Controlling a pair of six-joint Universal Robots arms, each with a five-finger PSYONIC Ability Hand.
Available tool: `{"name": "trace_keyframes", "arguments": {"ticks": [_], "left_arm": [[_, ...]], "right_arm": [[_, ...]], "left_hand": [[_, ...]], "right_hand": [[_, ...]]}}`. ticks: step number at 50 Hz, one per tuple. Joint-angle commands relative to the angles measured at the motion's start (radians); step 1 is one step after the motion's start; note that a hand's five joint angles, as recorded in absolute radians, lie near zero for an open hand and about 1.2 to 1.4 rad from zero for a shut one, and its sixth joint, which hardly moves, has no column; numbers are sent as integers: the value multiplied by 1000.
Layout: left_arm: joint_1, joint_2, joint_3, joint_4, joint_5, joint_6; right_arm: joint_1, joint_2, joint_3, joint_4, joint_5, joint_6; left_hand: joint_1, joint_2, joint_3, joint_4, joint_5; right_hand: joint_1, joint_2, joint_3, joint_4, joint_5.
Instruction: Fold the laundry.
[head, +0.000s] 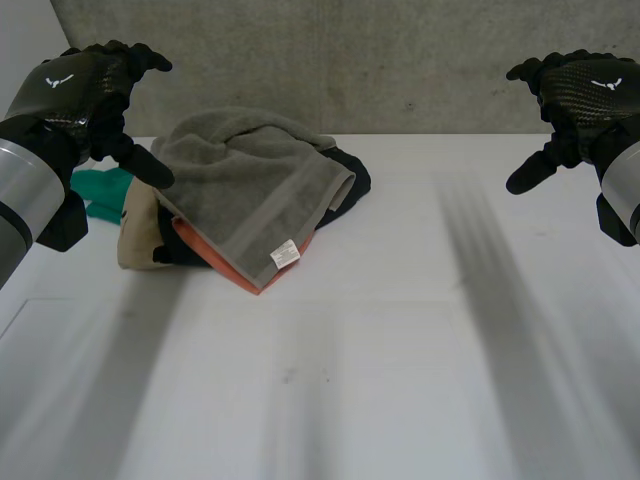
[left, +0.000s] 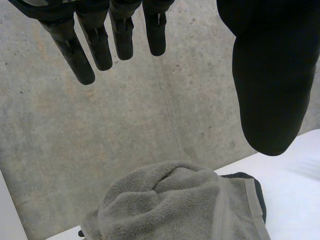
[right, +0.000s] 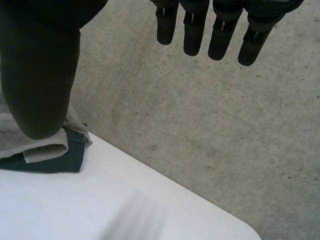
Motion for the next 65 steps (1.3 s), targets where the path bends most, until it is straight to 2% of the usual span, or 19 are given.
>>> {"name": "trace_keyframes", "arguments": {"ticks": [1, 9, 13, 17, 21, 22, 25, 26, 29, 37, 40, 41, 44, 48, 52, 55, 59, 65], "left_arm": [[-1, 0, -1, 2, 0, -2], [-3, 1, -4, 19, 2, 0], [-11, -11, 8, 70, 5, 6], [-8, -100, 42, 160, 5, 24], [-8, -250, 115, 243, 2, 133], [-8, -328, 159, 260, 3, 201], [-8, -452, 235, 274, 2, 303], [-4, -533, 288, 277, 5, 370], [8, -676, 388, 282, 5, 455], [69, -994, 623, 323, 23, 504], [74, -1043, 657, 366, 43, 521], [74, -1063, 667, 401, 54, 532], [72, -1066, 660, 453, 63, 541], [54, -1039, 625, 504, 55, 532], [19, -848, 548, 525, 55, 521], [-9, -763, 513, 541, 55, 500], [-64, -655, 482, 549, 58, 431], [-161, -516, 457, 538, 63, 215]], "right_arm": [[1, 0, 1, 0, 0, 1], [1, 1, 1, 0, 0, 1], [1, 6, 1, 0, 0, 1], [1, 6, 6, 0, -1, 0], [1, 8, 7, 0, -1, -2], [1, 9, 7, 0, -1, -2], [1, 14, 7, 0, -1, -3], [1, 24, 9, 0, -1, -3], [-1, 47, 7, 0, 0, -7], [-1, 93, 6, -2, 0, -11], [-1, 107, 6, -2, 0, -11], [-1, 116, 6, -2, 0, -13], [-1, 133, 4, -4, 0, -14], [-1, 147, -2, -4, 0, -14], [-1, 153, -5, -4, 2, -14], [-1, 155, -7, -4, 0, -17], [-2, 153, -10, -2, 0, -28], [-11, 146, -16, -4, 0, -31]], "left_hand": [[-81, -84, -79, -85, -82], [-78, -81, -76, -82, -79], [-61, -64, -59, -65, -62], [-49, -52, -47, -53, -50], [-46, -49, -44, -50, -47], [-46, -49, -44, -50, -47], [-46, -49, -44, -50, -47], [-46, -49, -44, -50, -47], [-46, -49, -44, -50, -47], [-32, -35, -29, -36, -33], [150, 147, 152, 146, 149], [453, 450, 455, 449, 452], [1120, 1117, 1122, 1116, 1119], [1122, 1119, 1124, 1118, 1121], [1122, 1119, 1124, 1118, 1121], [1122, 1119, 1124, 1118, 1121], [1122, 1119, 1124, 1118, 1121], [1122, 1119, 1124, 1118, 1121]], "right_hand": [[-94, -102, -104, -103, -99], [-94, -102, -104, -103, -99], [-94, -102, -104, -103, -99], [-94, -102, -104, -103, -99], [-94, -102, -104, -103, -99], [-94, -102, -104, -103, -99], [-94, -102, -104, -103, -99], [-94, -102, -104, -103, -99], [-94, -102, -104, -103, -99], [-94, -102, -104, -103, -99], [-94, -102, -104, -103, -99], [-94, -102, -104, -103, -99], [-94, -102, -104, -103, -99], [-94, -102, -104, -103, -99], [-94, -102, -104, -103, -99], [-94, -102, -104, -103, -99], [-94, -102, -104, -103, -99], [-94, -102, -104, -103, -99]]}}
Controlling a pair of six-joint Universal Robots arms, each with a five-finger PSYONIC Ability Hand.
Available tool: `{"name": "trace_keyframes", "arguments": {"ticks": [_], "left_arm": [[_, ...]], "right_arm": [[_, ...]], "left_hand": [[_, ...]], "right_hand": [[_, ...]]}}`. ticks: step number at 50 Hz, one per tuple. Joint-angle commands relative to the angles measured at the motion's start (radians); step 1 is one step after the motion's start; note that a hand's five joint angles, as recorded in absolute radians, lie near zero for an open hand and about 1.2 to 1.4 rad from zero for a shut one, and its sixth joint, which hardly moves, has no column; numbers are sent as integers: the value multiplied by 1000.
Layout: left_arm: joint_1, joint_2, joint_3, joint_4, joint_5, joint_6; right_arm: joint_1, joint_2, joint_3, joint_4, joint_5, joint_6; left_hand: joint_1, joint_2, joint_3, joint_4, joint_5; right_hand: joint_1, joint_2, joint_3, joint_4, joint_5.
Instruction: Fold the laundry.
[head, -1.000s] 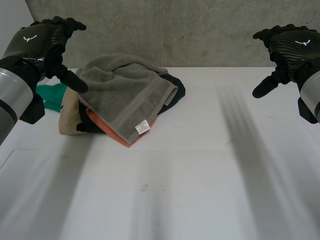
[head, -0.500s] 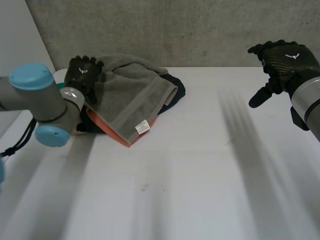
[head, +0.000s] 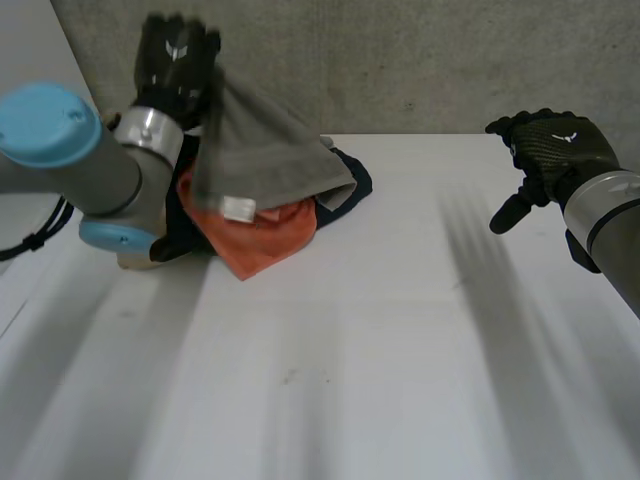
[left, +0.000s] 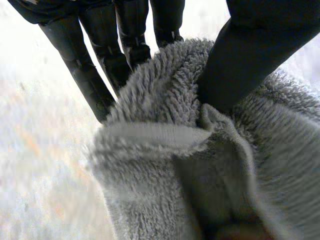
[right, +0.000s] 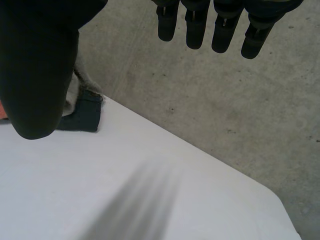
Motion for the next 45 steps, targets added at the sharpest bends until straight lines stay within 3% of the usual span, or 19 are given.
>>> {"name": "trace_keyframes", "arguments": {"ticks": [1, 3, 10, 15, 19, 23, 26, 30, 37, 45], "left_arm": [[-108, 146, -29, -8, 8, -227], [-145, 166, -29, -9, 22, -294], [-217, 156, -45, -45, 34, -374], [-361, 145, -98, -59, 97, -490], [-363, 127, -117, -40, 120, -613], [-381, 62, -117, -34, 117, -666], [-383, 12, -106, -46, 123, -657], [-382, -39, -114, -78, 125, -611], [-368, -15, -169, -164, 127, -470], [-211, 145, -206, -167, 125, -403]], "right_arm": [[-11, -9, -8, -2, 0, -4], [-14, -11, -12, -4, 1, -4], [-14, -37, -14, -4, 0, -3], [-17, -54, -19, -25, 1, -1], [-28, -54, -19, -45, 6, -1], [-53, -54, -17, -44, 6, -1], [-56, -46, -19, -47, 4, -3], [-57, -43, -19, -47, 4, -7], [-45, -26, -15, -39, -15, -73], [8, 8, 35, -12, -43, -286]], "left_hand": [[266, 204, 218, 200, 257], [266, 204, 218, 200, 257], [266, 204, 218, 200, 257], [266, 204, 218, 200, 257], [266, 204, 218, 200, 257], [266, 204, 218, 200, 257], [266, 204, 218, 200, 257], [-320, -381, -368, -385, -329], [-881, -943, -929, -946, -890], [-905, -967, -953, -971, -914]], "right_hand": [[-54, -33, -32, -36, -48], [-54, -33, -32, -36, -48], [-54, -33, -32, -36, -48], [-54, -33, -32, -36, -48], [-54, -33, -32, -36, -48], [-54, -33, -32, -36, -48], [-54, -33, -32, -36, -48], [-54, -33, -32, -36, -48], [-54, -33, -32, -36, -48], [-54, -33, -32, -36, -48]]}}
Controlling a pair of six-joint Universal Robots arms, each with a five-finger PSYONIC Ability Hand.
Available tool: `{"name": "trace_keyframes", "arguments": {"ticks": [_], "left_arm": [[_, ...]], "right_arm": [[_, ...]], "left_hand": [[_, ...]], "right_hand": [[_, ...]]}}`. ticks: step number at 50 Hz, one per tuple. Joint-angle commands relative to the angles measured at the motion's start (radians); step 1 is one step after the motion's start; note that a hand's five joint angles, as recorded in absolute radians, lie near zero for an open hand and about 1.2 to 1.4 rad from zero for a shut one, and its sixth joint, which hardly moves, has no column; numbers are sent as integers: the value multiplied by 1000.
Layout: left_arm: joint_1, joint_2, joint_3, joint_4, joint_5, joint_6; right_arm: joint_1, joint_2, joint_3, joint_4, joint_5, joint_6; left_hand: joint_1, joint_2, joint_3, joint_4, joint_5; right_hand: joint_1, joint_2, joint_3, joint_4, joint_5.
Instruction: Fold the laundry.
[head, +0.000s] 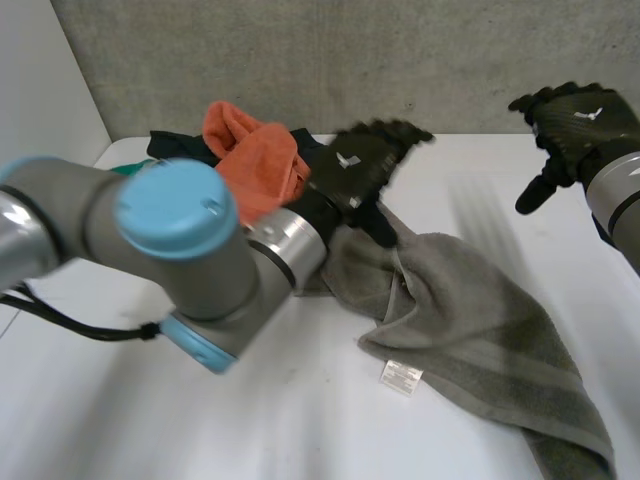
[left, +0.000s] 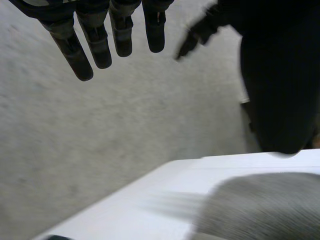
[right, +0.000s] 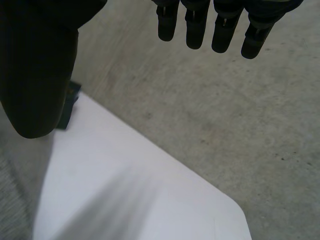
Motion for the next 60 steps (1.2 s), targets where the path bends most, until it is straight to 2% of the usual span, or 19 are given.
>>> {"name": "trace_keyframes", "arguments": {"ticks": [1, 4, 8, 12, 17, 20, 24, 27, 28, 30, 31, 35, 36, 39, 43, 48, 58, 59, 60], "left_arm": [[149, 105, -18, -4, 0, 50], [197, 93, -1, -3, 1, 70], [282, -9, 56, -1, 4, 146], [367, -193, 192, -24, 38, 298], [395, -370, 321, -44, 113, 474], [397, -466, 401, -47, 124, 563], [398, -548, 473, -49, 121, 620], [401, -573, 501, -49, 113, 626], [406, -580, 510, -49, 95, 628], [415, -582, 514, -47, 61, 631], [421, -582, 514, -43, 38, 631], [458, -574, 530, -31, -109, 642], [475, -571, 534, -21, -168, 657], [506, -565, 536, -11, -230, 692], [576, -547, 525, -12, -301, 806], [604, -524, 458, -8, -330, 876], [575, -366, 321, 32, -328, 811], [558, -328, 291, 32, -325, 766], [549, -306, 275, 34, -321, 742]], "right_arm": [[70, 31, 55, 24, -41, -185], [151, 43, 103, 21, -81, -246], [208, 81, 172, -11, -103, -288], [229, 141, 236, -125, -98, -298], [233, 175, 282, -226, -83, -297], [235, 181, 292, -242, -70, -295], [233, 182, 292, -240, -58, -295], [229, 182, 292, -240, -57, -295], [225, 181, 292, -240, -57, -294], [224, 181, 292, -242, -57, -294], [222, 181, 290, -242, -57, -294], [222, 181, 290, -243, -57, -294], [222, 181, 290, -243, -57, -294], [222, 181, 290, -242, -57, -294], [224, 181, 290, -242, -57, -294], [224, 181, 290, -242, -57, -294], [222, 179, 290, -240, -55, -291], [222, 178, 290, -240, -55, -289], [222, 176, 290, -240, -55, -288]], "left_hand": [[-13, -14, -21, -6, 2], [-13, -14, -21, -6, 2], [-13, -14, -21, -6, 2], [-13, -14, -21, -6, 2], [-19, -20, -26, -12, -4], [-19, -20, -26, -12, -4], [19, 18, 11, 26, 34], [238, 237, 231, 246, 253], [661, 660, 653, 668, 676], [1083, 1082, 1076, 1090, 1098], [1154, 1153, 1147, 1162, 1169], [1155, 1154, 1148, 1162, 1170], [1155, 1154, 1148, 1162, 1170], [1155, 1154, 1148, 1162, 1170], [1155, 1154, 1148, 1162, 1170], [1155, 1154, 1148, 1162, 1170], [1155, 1154, 1148, 1162, 1170], [679, 678, 671, 686, 694], [366, 365, 358, 373, 381]], "right_hand": [[-54, -33, -32, -36, -48], [-54, -33, -32, -36, -48], [-54, -33, -32, -36, -48], [-54, -33, -32, -36, -48], [-54, -33, -32, -36, -48], [-54, -33, -32, -36, -48], [-54, -33, -32, -36, -48], [-54, -33, -32, -36, -48], [-54, -33, -32, -36, -48], [-54, -33, -32, -36, -48], [-54, -33, -32, -36, -48], [-54, -33, -32, -36, -48], [-54, -33, -32, -36, -48], [-54, -33, -32, -36, -48], [-54, -33, -32, -36, -48], [-54, -33, -32, -36, -48], [-54, -33, -32, -36, -48], [-54, -33, -32, -36, -48], [-54, -33, -32, -36, -48]]}}
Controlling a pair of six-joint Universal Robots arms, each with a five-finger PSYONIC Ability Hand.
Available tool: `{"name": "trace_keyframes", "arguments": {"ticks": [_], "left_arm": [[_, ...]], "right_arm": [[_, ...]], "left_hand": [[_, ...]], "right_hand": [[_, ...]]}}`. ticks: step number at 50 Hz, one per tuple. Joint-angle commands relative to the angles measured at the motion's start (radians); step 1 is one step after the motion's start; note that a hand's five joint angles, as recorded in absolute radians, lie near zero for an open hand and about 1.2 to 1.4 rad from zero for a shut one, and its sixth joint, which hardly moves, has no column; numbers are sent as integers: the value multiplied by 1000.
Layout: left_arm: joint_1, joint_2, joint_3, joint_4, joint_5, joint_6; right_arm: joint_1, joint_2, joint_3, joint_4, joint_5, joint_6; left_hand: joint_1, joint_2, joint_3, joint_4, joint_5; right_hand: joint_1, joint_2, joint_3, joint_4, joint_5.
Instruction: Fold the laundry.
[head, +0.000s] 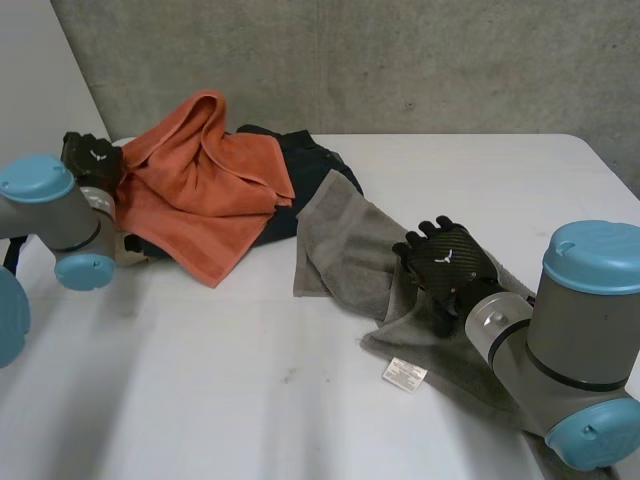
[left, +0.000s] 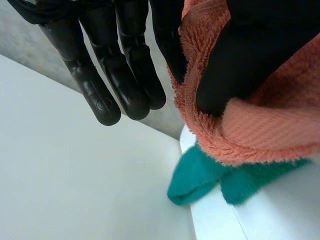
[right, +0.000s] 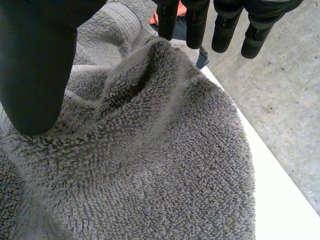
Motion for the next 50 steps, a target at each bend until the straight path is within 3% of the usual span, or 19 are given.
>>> {"name": "trace_keyframes", "arguments": {"ticks": [1, 2, 7, 13, 18, 22, 33, 37, 38, 39, 40, 45, 48, 50], "left_arm": [[-58, 149, -118, 15, 22, -144], [-69, 169, -133, 16, 31, -170], [-141, 269, -202, 10, 108, -302], [-236, 293, -216, -14, 249, -351], [-267, 191, -138, -63, 390, -359], [-282, 58, -17, -102, 418, -356], [-228, -222, 288, -169, 415, -351], [-204, -267, 333, -169, 409, -351], [-190, -276, 345, -169, 398, -351], [-184, -277, 348, -169, 389, -350], [-179, -279, 351, -169, 376, -348], [-126, -291, 374, -127, 234, -289], [-45, -291, 397, -85, 111, -166], [-26, -290, 397, -80, 85, -135]], "right_arm": [[-2, -5, 1, 1, 1, 7], [-2, -7, 1, 1, 1, 7], [-4, -8, 1, -2, -1, 8], [-4, -8, -1, 0, -1, 8], [-2, -8, -1, 1, 1, 8], [-2, -8, 1, 3, 1, 8], [-4, -7, 1, 3, -1, 7], [-4, -5, -2, 3, -1, 7], [-4, -5, -2, 1, -1, 4], [-4, -5, -2, 3, -1, 4], [-4, -5, -2, 3, -1, 5], [-4, -5, -2, 3, -1, 5], [-4, -7, -2, 3, -1, 5], [-4, -7, -2, 3, -1, 5]], "left_hand": [[-748, -863, -856, -870, -798], [-904, -1019, -1013, -1026, -954], [-886, -1001, -994, -1007, -936], [-889, -1004, -997, -1010, -939], [-892, -1007, -1000, -1013, -942], [-897, -1013, -1006, -1019, -947], [-824, -940, -933, -946, -874], [-309, -424, -417, -431, -359], [33, -83, -76, -89, -17], [199, 84, 91, 77, 149], [316, 201, 208, 195, 266], [318, 202, 209, 196, 268], [318, 202, 209, 196, 268], [318, 202, 209, 196, 268]], "right_hand": [[-54, -33, -32, -36, -49], [-54, -33, -32, -36, -49], [-54, -33, -32, -36, -49], [-54, -33, -32, -36, -49], [-54, -33, -32, -36, -49], [-54, -33, -32, -36, -49], [-54, -33, -32, -36, -49], [-54, -33, -32, -36, -49], [-54, -33, -32, -36, -49], [-54, -33, -32, -36, -49], [-54, -33, -32, -36, -49], [-54, -33, -32, -36, -49], [-54, -33, -32, -36, -49], [-54, -33, -32, -36, -49]]}}
